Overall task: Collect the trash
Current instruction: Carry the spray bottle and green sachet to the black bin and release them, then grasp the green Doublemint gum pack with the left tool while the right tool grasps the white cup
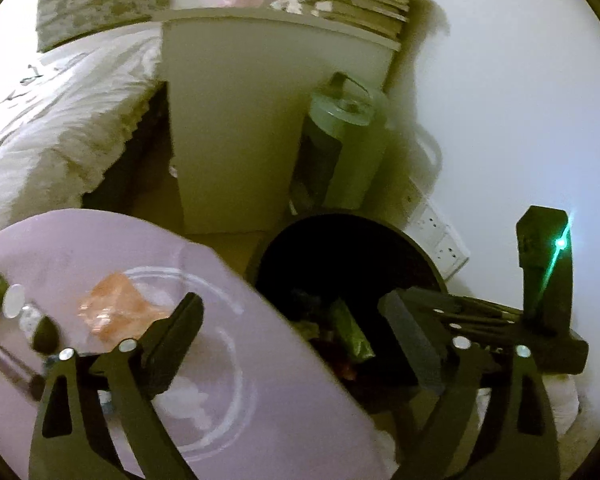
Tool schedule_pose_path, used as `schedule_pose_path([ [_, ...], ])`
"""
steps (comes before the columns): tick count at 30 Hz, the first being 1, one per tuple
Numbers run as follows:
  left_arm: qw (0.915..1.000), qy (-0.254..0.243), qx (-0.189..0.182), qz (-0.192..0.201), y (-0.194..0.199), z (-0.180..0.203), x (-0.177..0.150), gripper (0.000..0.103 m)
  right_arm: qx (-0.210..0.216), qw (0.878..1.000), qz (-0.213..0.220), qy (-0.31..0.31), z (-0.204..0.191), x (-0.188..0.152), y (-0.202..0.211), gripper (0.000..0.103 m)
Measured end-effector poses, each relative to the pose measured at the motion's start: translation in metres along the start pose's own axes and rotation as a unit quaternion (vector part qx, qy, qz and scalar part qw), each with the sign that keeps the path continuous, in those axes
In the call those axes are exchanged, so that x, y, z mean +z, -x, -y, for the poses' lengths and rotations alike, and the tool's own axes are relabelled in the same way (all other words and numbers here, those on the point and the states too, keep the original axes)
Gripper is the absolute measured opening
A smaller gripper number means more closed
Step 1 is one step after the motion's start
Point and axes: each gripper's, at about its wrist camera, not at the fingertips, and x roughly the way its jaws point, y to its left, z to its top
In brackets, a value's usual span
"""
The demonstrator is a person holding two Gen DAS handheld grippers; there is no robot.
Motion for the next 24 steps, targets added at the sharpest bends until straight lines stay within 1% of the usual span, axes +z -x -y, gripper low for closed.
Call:
schedule_pose_path([
  [4, 0.9996, 0.012, 0.023, 0.01, 0.016, -0.027, -0.003, 0.094, 0.013, 1.0, -0.008, 0.024, -0.024, 0.004, -0.008, 0.066],
  [8, 0.9978, 0.041, 0.048, 0.02, 0.035, -0.072, -0.005, 0.094, 0.03, 0.998, -0.017, 0.057, -0.058, 0.01, -0.02, 0.066],
  [12, 0.9948, 0.059, 0.079, 0.024, 0.051, -0.115, -0.01, 0.094, 0.046, 0.994, -0.027, 0.094, -0.092, 0.016, -0.033, 0.066],
  [15, 0.9916, 0.072, 0.104, 0.028, 0.063, -0.149, -0.012, 0.094, 0.06, 0.989, -0.039, 0.126, -0.124, 0.02, -0.046, 0.066],
  [18, 0.9888, 0.079, 0.124, 0.022, 0.07, -0.179, -0.014, 0.094, 0.066, 0.983, -0.052, 0.161, -0.153, 0.023, -0.06, 0.066],
  [21, 0.9865, 0.074, 0.145, 0.014, 0.07, -0.204, -0.015, 0.093, 0.072, 0.977, -0.065, 0.189, -0.179, 0.025, -0.074, 0.066],
  [24, 0.9842, 0.063, 0.166, -0.003, 0.066, -0.228, -0.014, 0.093, 0.076, 0.968, -0.079, 0.227, -0.211, 0.028, -0.091, 0.066],
])
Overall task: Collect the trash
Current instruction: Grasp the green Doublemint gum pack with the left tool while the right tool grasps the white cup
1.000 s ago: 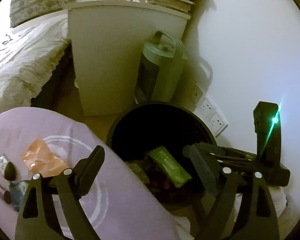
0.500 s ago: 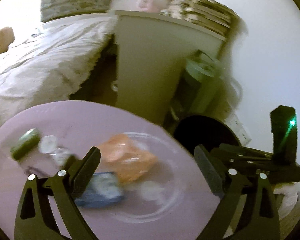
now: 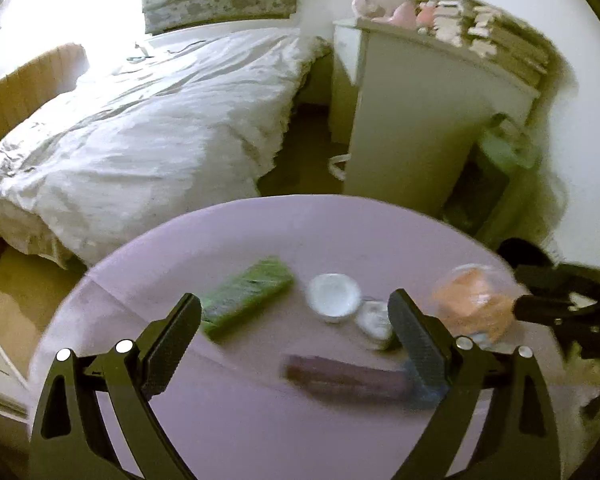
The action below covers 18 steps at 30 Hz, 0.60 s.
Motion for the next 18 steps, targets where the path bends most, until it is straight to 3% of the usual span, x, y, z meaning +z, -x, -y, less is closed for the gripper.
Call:
schedule_pose_path([
  [5, 0.9989, -0.033, 0.009, -0.032, -0.018, -0.019, -0.001, 0.09, -0.004, 0.997, -0.031, 0.075, -0.041, 0.023, -0.038, 0.066],
  [11, 0.9944, -0.08, 0.004, -0.069, -0.04, -0.023, -0.008, 0.072, -0.015, 0.988, -0.064, 0.138, -0.075, 0.041, -0.08, 0.062],
  [18, 0.9968, -0.049, -0.01, -0.062, -0.045, -0.038, -0.01, 0.048, -0.03, 0.98, -0.09, 0.173, -0.09, 0.052, -0.114, 0.059],
])
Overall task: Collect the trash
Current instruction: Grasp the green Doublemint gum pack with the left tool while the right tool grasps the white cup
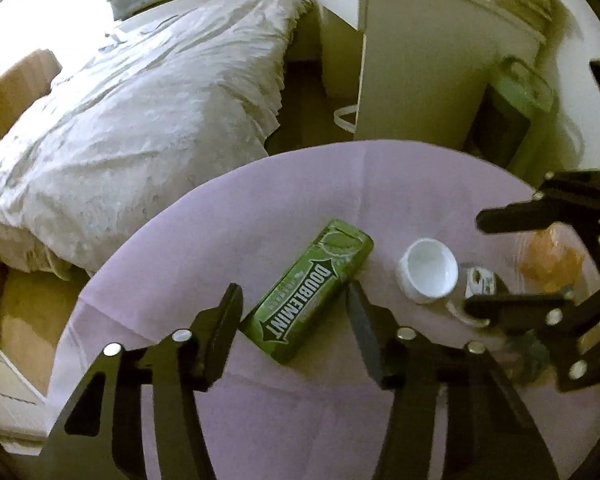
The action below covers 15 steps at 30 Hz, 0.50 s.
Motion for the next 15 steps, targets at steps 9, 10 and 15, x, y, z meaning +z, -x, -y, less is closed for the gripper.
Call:
schedule_pose_path([
  [9, 0.9991, 0.034, -0.018, 0.017, 0.013, -0.004, -0.012, 0.036, -0.012, 0.999, -0.029, 0.02, -0.013, 0.017, -0.033, 0.048],
  [10, 0.9991, 0.035, -0.017, 0.018, 0.014, -0.005, -0.013, 0.036, -0.019, 0.999, -0.028, 0.024, -0.015, 0.018, -0.035, 0.047],
  [15, 0.9981, 0.054, -0.017, 0.024, 0.021, -0.007, -0.022, 0.034, -0.005, 1.0, -0.01, 0.001, -0.012, 0.014, -0.026, 0.037],
])
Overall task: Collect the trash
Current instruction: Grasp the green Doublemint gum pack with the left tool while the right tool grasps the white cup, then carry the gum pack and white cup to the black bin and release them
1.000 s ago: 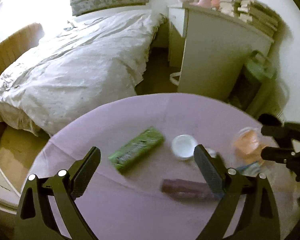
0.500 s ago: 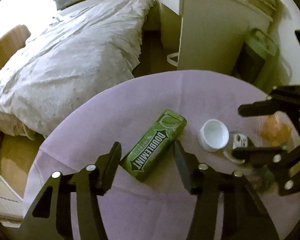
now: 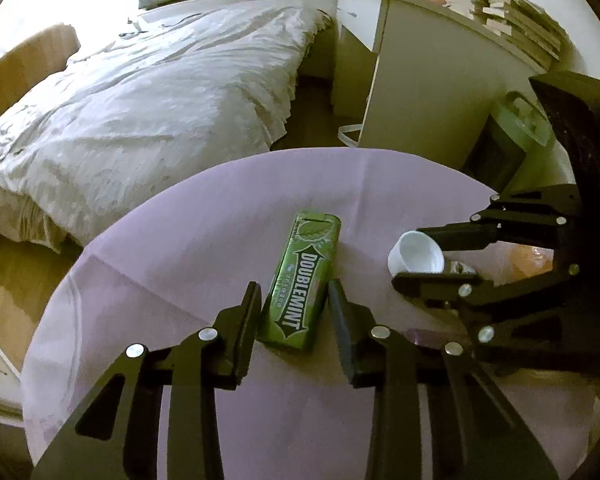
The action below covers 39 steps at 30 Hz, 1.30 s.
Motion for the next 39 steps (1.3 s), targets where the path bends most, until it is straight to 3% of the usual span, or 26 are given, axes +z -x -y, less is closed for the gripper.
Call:
schedule_pose_path([
  [9, 0.9986, 0.038, -0.015, 0.033, 0.035, 0.006, -0.01, 0.029, 0.071, 0.991, 0.072, -0.092, 0.023, -0.038, 0.065, 0.037],
  [10, 0.9982, 0.042, -0.021, 0.037, 0.041, 0.008, -0.012, 0.023, 0.078, 0.989, 0.078, -0.099, 0.025, -0.044, 0.073, 0.037],
  [11, 0.9978, 0.046, -0.027, 0.04, 0.046, 0.011, -0.012, 0.008, 0.085, 0.986, 0.088, -0.111, 0.028, -0.053, 0.083, 0.037],
  [17, 0.996, 0.049, -0.046, 0.06, 0.069, 0.032, -0.018, 0.007, 0.093, 0.973, 0.128, -0.166, 0.048, -0.109, 0.136, 0.037],
  [20, 0.997, 0.045, -0.02, 0.061, 0.066, 0.034, -0.017, 0.008, 0.089, 0.969, 0.136, -0.188, 0.059, -0.136, 0.153, 0.037],
  [23, 0.9967, 0.067, 0.0, 0.046, 0.054, 0.022, -0.013, 0.011, 0.087, 0.966, 0.138, -0.202, 0.064, -0.159, 0.166, 0.037],
  [25, 0.9967, 0.075, 0.015, 0.024, 0.039, 0.014, -0.009, 0.021, 0.086, 0.964, 0.138, -0.209, 0.064, -0.173, 0.172, 0.037],
  [27, 0.9968, 0.07, 0.037, 0.001, 0.023, 0.012, -0.005, 0.058, 0.085, 0.964, 0.137, -0.213, 0.064, -0.182, 0.174, 0.037],
  [31, 0.9976, 0.055, 0.038, -0.015, 0.002, 0.016, -0.003, 0.063, 0.086, 0.963, 0.129, -0.222, 0.063, -0.197, 0.172, 0.037],
  [33, 0.9977, 0.062, 0.025, -0.015, -0.003, 0.014, -0.003, 0.053, 0.088, 0.963, 0.124, -0.223, 0.061, -0.199, 0.171, 0.037],
  [34, 0.9972, 0.069, 0.021, -0.019, -0.005, 0.013, -0.004, 0.031, 0.089, 0.963, 0.122, -0.223, 0.06, -0.201, 0.17, 0.037],
  [35, 0.9961, 0.082, 0.017, -0.027, -0.008, 0.009, -0.005, 0.022, 0.09, 0.963, 0.121, -0.222, 0.059, -0.202, 0.169, 0.037],
  [39, 0.995, 0.099, 0.011, -0.001, 0.006, 0.013, -0.01, 0.021, 0.091, 0.963, 0.125, -0.22, 0.06, -0.199, 0.166, 0.037],
])
